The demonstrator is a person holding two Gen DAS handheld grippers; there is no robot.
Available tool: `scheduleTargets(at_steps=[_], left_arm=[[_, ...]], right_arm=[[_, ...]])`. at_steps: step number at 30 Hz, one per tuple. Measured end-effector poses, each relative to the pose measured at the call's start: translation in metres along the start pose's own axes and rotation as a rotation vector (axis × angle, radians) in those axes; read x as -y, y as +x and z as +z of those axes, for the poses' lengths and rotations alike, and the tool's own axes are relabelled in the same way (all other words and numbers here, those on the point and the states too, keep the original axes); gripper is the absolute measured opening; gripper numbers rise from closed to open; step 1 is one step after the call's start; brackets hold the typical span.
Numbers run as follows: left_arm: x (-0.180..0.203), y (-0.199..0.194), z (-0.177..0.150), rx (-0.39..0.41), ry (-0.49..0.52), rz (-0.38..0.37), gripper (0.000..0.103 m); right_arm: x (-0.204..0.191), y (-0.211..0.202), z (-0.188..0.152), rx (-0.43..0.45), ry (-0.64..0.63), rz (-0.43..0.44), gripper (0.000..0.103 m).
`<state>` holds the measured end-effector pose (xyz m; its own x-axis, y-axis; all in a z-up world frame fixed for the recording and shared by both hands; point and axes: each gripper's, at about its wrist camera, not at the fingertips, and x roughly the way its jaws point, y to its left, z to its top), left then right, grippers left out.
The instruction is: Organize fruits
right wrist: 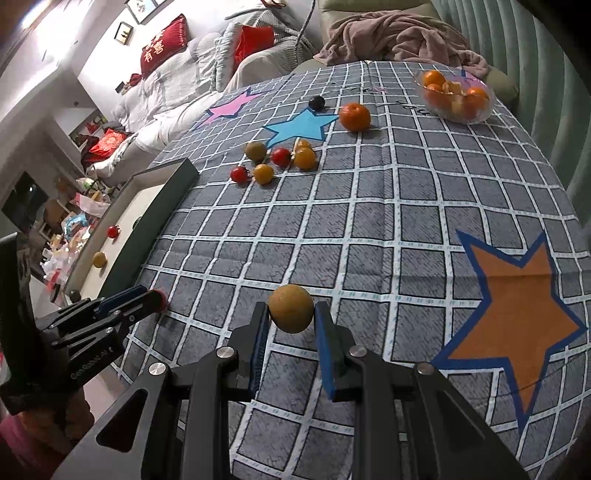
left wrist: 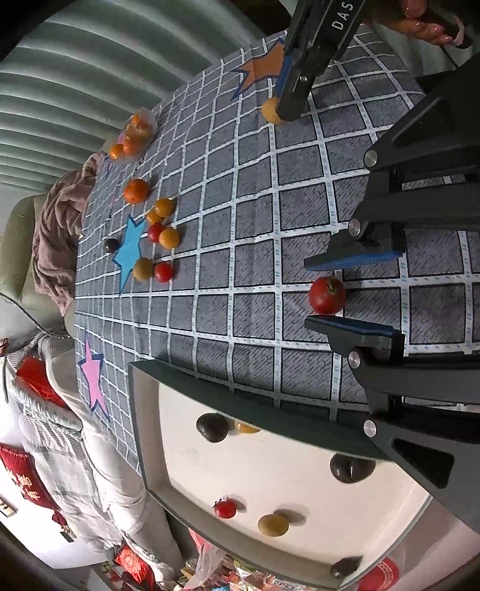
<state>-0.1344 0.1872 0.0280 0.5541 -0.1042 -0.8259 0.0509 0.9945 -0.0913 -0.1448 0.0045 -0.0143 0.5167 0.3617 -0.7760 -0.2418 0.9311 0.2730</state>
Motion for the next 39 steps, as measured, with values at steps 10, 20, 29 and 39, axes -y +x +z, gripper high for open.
scheduleTargets(at_steps=[10, 20, 29, 39], left_arm=[[-0.011, -0.017, 0.003, 0.040, -0.022, -0.017, 0.026], [-0.035, -0.031, 0.007, 0.073, -0.058, 0.007, 0.026], [-0.089, -0.046, 0.006, 0.111, -0.132, 0.074, 0.026], [-0.156, -0.041, -0.006, 0.092, -0.239, 0.166, 0.026]], right_arm=[[-0.023, -0.003, 0.005, 0.001, -0.047, -0.007, 0.027], [-0.061, -0.005, 0.019, 0.006, -0.120, 0.012, 0.027], [-0.109, 0.008, 0.032, -0.012, -0.195, 0.053, 0.027], [-0.171, 0.037, 0.038, -0.058, -0.293, 0.105, 0.027]])
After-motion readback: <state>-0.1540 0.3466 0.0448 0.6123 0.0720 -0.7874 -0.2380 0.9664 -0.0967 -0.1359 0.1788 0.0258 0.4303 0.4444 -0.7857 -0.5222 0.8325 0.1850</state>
